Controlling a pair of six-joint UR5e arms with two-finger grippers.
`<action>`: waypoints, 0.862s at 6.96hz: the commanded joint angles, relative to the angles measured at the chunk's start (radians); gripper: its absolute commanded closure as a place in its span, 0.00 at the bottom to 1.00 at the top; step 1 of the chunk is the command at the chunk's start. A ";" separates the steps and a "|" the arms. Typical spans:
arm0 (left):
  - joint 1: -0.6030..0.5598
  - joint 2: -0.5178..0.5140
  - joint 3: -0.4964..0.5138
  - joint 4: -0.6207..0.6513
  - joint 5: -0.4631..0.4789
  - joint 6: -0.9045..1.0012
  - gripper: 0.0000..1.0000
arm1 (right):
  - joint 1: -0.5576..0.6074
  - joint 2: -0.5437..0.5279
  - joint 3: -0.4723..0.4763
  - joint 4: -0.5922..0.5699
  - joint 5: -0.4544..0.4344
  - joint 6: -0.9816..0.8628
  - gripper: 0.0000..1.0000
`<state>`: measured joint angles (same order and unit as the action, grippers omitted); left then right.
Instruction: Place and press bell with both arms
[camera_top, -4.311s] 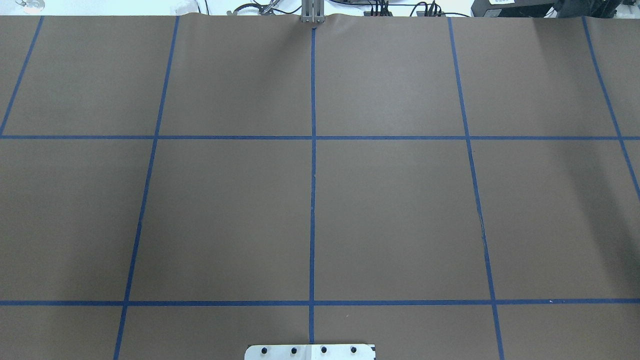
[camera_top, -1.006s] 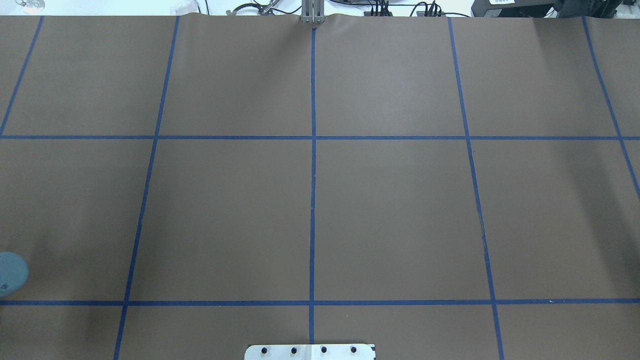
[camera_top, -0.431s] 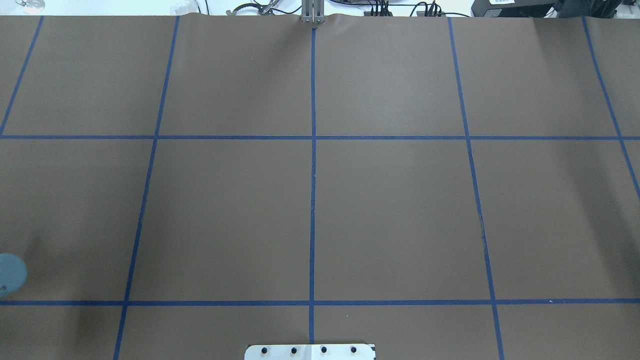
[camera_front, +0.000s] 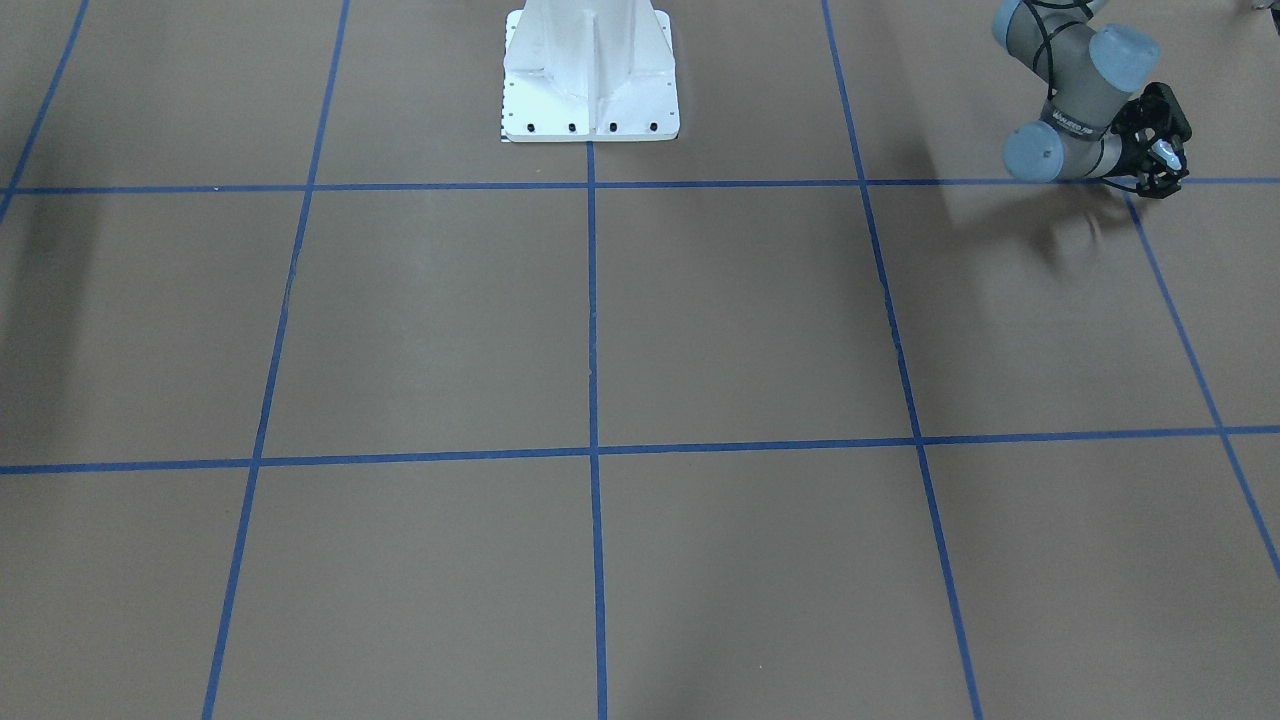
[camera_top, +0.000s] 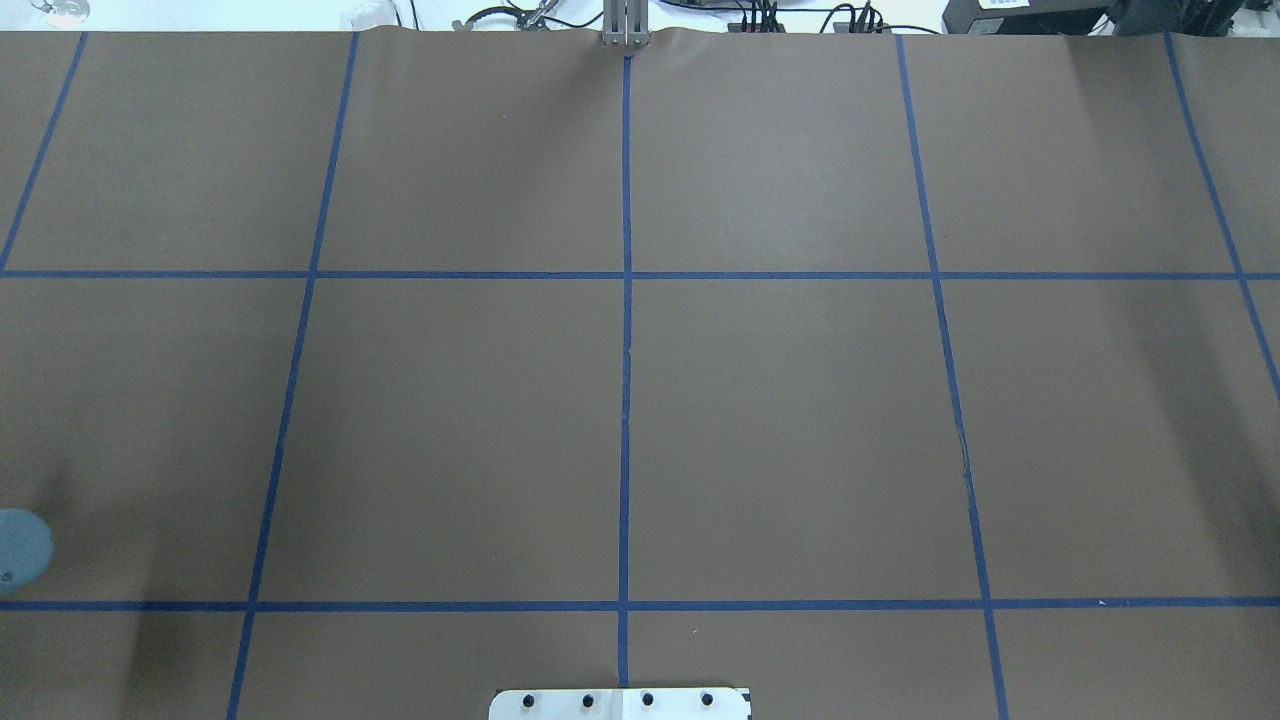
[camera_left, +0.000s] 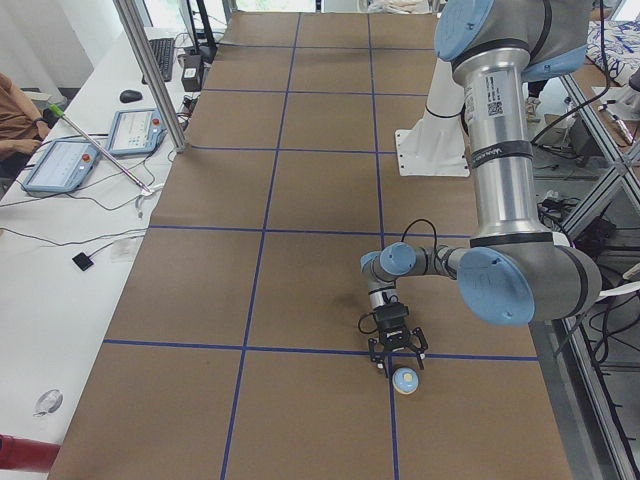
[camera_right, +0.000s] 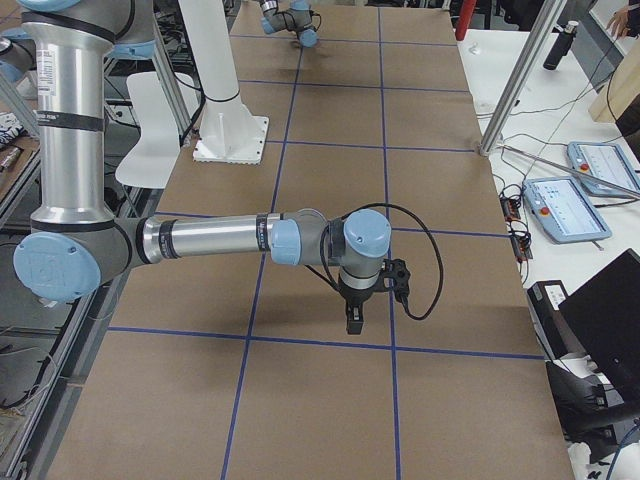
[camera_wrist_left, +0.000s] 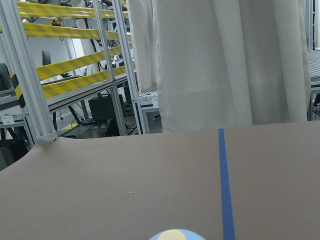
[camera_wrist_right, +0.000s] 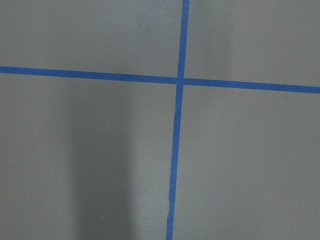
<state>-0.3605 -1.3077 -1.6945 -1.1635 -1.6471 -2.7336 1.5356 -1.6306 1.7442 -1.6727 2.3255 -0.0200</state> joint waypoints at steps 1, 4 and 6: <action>0.000 -0.008 0.033 -0.016 0.000 -0.009 0.00 | 0.000 0.000 0.000 0.001 0.000 0.000 0.00; 0.000 -0.008 0.064 -0.041 0.000 -0.029 0.00 | 0.000 0.000 0.002 0.001 0.000 0.000 0.00; 0.000 -0.008 0.067 -0.041 0.000 -0.038 0.09 | 0.000 0.000 0.003 0.001 0.000 0.000 0.00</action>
<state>-0.3605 -1.3161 -1.6298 -1.2037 -1.6475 -2.7645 1.5355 -1.6306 1.7461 -1.6720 2.3255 -0.0200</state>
